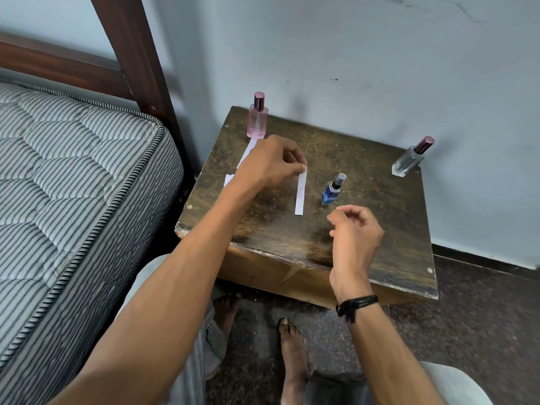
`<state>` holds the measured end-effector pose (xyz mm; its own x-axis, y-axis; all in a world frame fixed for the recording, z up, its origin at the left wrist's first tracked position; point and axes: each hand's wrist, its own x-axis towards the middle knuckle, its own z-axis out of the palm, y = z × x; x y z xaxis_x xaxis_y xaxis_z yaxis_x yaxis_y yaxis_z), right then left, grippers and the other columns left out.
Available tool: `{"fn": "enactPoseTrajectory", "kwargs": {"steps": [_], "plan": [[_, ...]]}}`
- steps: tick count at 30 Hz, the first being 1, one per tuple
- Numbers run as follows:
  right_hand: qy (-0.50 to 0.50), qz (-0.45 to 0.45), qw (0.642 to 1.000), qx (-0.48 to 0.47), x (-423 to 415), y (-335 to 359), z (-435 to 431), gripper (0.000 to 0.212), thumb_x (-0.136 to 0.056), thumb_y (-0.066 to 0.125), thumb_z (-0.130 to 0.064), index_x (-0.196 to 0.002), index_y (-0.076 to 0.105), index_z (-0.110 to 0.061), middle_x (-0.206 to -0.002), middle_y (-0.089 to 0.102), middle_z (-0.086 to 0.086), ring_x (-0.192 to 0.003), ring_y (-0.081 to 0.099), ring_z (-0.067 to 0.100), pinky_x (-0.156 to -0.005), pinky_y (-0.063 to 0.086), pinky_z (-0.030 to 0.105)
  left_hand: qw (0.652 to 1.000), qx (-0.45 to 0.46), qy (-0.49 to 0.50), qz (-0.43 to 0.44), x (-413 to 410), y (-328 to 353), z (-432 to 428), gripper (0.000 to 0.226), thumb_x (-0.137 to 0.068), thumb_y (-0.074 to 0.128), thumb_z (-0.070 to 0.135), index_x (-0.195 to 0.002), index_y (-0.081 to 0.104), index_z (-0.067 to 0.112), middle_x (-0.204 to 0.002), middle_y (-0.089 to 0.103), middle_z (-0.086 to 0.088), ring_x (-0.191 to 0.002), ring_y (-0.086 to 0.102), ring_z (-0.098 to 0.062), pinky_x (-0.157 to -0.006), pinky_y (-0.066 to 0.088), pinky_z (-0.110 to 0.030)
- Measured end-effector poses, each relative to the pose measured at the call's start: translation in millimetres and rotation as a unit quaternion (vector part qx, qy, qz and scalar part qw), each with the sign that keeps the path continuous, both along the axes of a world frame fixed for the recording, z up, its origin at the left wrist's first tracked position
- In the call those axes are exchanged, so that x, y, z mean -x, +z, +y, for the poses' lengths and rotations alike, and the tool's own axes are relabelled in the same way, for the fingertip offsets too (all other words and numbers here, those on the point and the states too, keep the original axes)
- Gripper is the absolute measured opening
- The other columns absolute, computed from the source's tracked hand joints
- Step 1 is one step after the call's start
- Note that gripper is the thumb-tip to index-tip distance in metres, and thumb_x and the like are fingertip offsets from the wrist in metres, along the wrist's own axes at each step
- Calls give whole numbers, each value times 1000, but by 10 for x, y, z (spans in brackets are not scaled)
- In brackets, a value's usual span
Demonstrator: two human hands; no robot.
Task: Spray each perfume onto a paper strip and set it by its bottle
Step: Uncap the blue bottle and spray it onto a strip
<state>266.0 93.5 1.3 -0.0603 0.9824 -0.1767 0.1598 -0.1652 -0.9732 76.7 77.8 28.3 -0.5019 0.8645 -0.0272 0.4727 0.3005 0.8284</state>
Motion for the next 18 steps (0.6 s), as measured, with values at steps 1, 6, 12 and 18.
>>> {"fn": "enactPoseTrajectory", "kwargs": {"steps": [1, 6, 12, 18], "plan": [[-4, 4, 1000, -12, -5, 23, -2, 14, -81, 71, -2, -84, 69, -15, -79, 67, 0, -74, 60, 14, -76, 54, 43, 1000, -12, -6, -8, 11, 10, -8, 4, -84, 77, 17, -88, 77, 17, -81, 76, 0, -80, 72, -16, -81, 60, -39], [-5, 61, 989, -132, -42, 172, -11, 23, -78, 68, 2, -80, 68, -21, -76, 64, 3, -67, 52, 23, -64, 47, 37, 995, -70, -31, -59, 42, 40, -15, 10, -82, 81, 10, -92, 78, 10, -86, 77, 1, -79, 71, -7, -80, 59, -25], [11, 104, 972, -212, -64, 182, 94, 25, -79, 68, 1, -80, 68, -24, -81, 64, 7, -66, 47, 47, -62, 41, 45, 987, -113, -30, -110, 29, 105, -28, 11, -82, 80, 6, -92, 78, 8, -87, 76, 1, -81, 69, -3, -81, 56, -19], [46, 102, 964, -241, -114, 289, 230, 26, -82, 71, 1, -85, 69, -25, -84, 65, 6, -71, 53, 36, -65, 45, 48, 972, -171, -42, -153, 10, 173, -64, 12, -84, 76, 1, -93, 71, 9, -89, 70, -8, -81, 67, -19, -87, 58, -43]]}}
